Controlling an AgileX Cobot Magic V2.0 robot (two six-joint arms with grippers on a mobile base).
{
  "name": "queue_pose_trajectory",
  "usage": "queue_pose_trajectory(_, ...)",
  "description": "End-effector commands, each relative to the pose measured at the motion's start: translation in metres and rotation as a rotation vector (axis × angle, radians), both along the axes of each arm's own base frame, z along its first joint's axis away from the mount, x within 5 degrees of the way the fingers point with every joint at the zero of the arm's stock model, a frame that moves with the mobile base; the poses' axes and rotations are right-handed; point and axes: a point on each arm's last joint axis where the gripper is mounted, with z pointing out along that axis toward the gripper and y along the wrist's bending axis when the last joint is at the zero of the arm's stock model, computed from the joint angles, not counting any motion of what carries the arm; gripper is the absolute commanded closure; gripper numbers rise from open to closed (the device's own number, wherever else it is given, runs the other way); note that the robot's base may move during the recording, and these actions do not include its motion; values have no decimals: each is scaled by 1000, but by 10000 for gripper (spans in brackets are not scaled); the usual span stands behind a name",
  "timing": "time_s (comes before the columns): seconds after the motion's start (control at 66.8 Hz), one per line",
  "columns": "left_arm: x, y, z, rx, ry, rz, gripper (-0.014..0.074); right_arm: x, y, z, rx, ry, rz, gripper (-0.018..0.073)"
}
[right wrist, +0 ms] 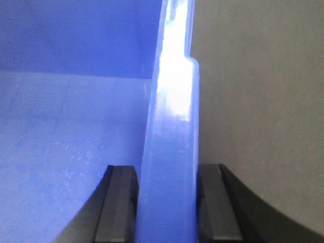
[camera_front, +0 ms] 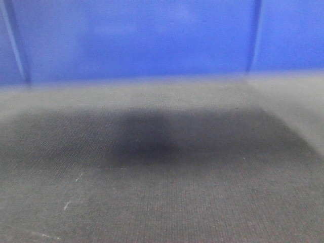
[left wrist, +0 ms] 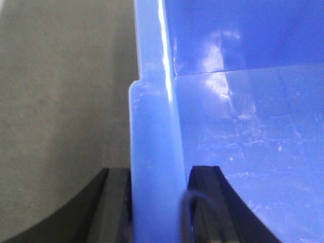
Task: Move blue bin to conveyor side
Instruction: 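Lower the blue bin onto the grey mat and open both grippers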
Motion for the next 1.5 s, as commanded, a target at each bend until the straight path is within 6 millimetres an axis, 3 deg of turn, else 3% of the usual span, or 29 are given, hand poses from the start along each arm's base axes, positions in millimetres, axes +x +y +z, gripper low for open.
queue_pose_trajectory(0.0,14,-9,-8,-47,-98,-48,613,11,8,-6,49,-103,24,637)
queue_pose_trajectory(0.09,26,-11,-30,-45,-88,-57,613,17,9,-27,43,-83,24,637)
queue_pose_trajectory(0.225,39,-13,-47,-41,-59,-60,613,22,11,-53,34,-51,24,637)
queue_pose_trajectory(0.345,45,-14,-55,-39,-38,-60,609,24,12,-62,29,-34,24,636)
queue_pose_trajectory(0.449,48,-14,-61,-37,-23,-60,506,25,12,-63,28,-32,24,595)
queue_pose_trajectory(0.569,49,-14,-63,-36,-11,-59,284,24,12,-63,27,-28,24,384)
queue_pose_trajectory(0.704,49,-14,-64,-35,-5,-58,21,24,11,-64,23,-14,23,-22)
queue_pose_trajectory(0.734,49,-14,-63,-35,-7,-58,-22,23,11,-64,22,-9,23,-10)
queue_pose_trajectory(0.869,37,-12,-49,-38,-32,-56,-3,20,10,-60,23,-12,22,-9)
queue_pose_trajectory(1.123,-13,0,4,-38,-188,-40,8,-15,-3,-20,54,-119,14,12)
queue_pose_trajectory(1.228,-36,11,14,-41,-242,-15,89,-34,-9,-5,63,-153,12,139)
queue_pose_trajectory(1.303,-56,17,16,-41,-265,-2,210,-51,-14,1,71,-180,12,308)
queue_pose_trajectory(1.438,-93,21,9,-40,-316,-4,438,-81,-23,-9,72,-214,12,622)
queue_pose_trajectory(1.483,-108,22,4,-42,-345,-9,524,-92,-27,-16,75,-223,12,660)
